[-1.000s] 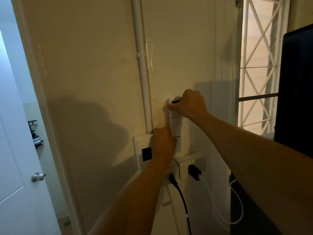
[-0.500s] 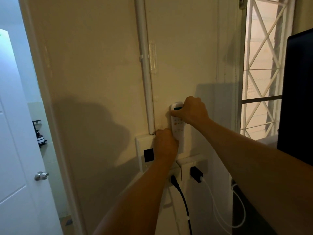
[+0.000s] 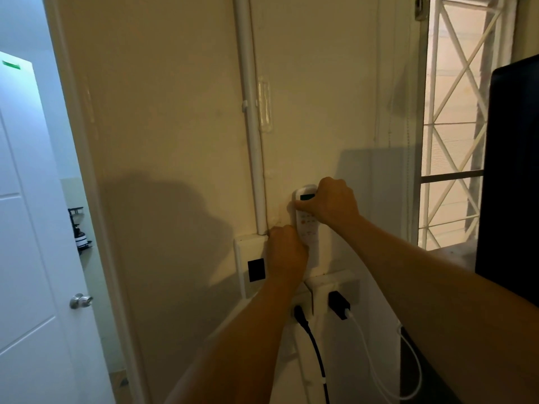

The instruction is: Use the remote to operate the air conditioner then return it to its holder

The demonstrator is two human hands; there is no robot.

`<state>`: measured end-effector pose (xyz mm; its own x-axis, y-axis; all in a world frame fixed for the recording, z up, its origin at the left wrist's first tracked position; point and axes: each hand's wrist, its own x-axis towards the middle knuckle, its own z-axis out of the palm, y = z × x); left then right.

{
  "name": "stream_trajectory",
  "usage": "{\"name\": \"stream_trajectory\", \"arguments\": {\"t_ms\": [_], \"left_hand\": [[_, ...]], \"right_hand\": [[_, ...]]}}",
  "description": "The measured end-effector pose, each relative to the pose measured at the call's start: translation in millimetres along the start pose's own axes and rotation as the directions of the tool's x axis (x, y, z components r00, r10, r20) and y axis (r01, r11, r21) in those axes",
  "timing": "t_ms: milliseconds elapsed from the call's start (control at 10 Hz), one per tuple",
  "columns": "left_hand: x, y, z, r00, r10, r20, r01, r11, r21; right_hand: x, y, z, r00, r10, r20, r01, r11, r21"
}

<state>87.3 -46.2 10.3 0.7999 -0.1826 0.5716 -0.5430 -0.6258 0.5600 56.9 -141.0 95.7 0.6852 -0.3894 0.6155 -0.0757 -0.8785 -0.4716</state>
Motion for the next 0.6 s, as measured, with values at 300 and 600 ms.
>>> {"name": "stream_trajectory", "arguments": {"t_ms": [300, 600], "left_hand": [[0, 6, -3, 1.0, -0.007, 0.023, 0.007, 1.0, 0.024], [-56, -10, -19, 0.997, -0.073, 0.018, 0.071, 0.992, 0.107]], "right_hand": [[-6, 4, 1, 1.0, -0.019, -0.008, 0.019, 0.999, 0.035], [-32, 14, -12, 0.997, 0.059, 0.044, -0.065, 0.982, 0.175]]}}
